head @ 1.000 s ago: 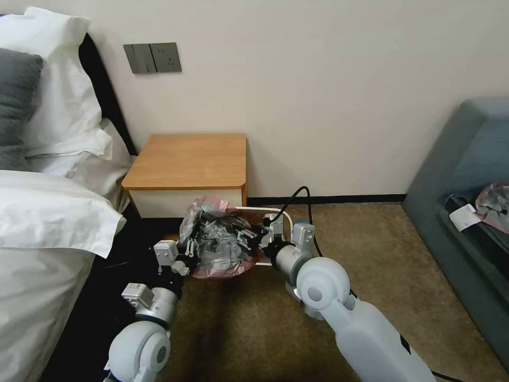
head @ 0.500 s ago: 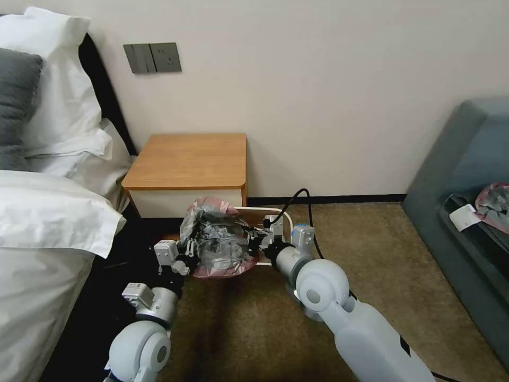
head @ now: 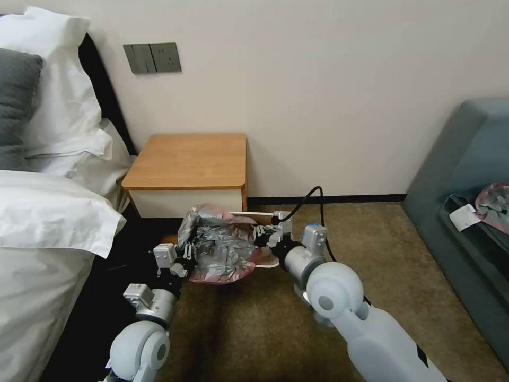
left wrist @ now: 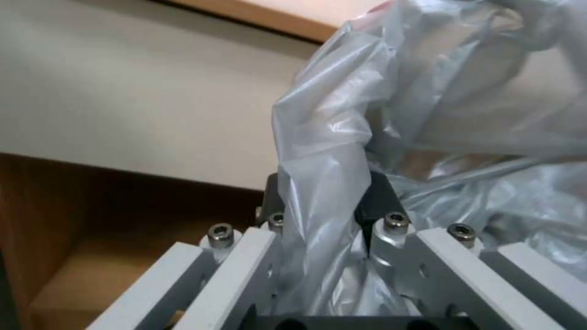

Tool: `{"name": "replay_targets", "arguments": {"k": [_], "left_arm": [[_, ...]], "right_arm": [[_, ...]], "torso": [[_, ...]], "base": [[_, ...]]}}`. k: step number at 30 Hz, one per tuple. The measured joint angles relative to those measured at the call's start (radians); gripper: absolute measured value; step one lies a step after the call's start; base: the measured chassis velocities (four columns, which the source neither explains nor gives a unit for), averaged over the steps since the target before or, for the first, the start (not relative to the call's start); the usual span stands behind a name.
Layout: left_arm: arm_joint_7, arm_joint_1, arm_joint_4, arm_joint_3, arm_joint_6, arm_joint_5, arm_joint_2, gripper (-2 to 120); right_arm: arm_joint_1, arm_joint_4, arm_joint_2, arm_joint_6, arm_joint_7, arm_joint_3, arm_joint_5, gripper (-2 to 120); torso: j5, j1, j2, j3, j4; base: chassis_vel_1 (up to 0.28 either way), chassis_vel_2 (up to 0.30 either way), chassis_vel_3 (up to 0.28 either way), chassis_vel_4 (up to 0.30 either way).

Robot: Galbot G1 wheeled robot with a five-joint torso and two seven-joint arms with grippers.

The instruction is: Pick up the garbage bag from the table and place it over the trash can.

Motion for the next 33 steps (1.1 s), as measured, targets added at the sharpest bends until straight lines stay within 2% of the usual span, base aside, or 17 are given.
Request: {"name": "replay_targets", "arguments": {"k": [10, 21, 33], "left_arm": [[0.001, 0.010, 0.003, 0.002, -0.006, 0.009, 0.004, 10], [0.010, 0.029, -0.022, 0.000, -0.017, 0.011, 0.013, 10], [0.012, 0.018, -0.012, -0.015, -0.027, -0.005, 0.015, 10]], "right_arm": [[0.022, 0.000, -0.033, 0.022, -0.038, 0.074, -0.028, 0], [0.072, -0.063, -0.077, 0.021, -0.047, 0.093, -0.030, 0], [0.063, -0.079, -0.119, 0.003, -0.048, 0.128, -0.041, 0]], "torso": [[0.0001, 0.000, 0.000, 0.000, 0.0000], [0.0001, 0.000, 0.000, 0.000, 0.0000], [0.0000, 0.000, 0.000, 0.000, 0.0000]], "base": [[0.000, 0.000, 0.000, 0.000], [0.000, 0.000, 0.000, 0.000], [0.000, 0.000, 0.000, 0.000]]}}
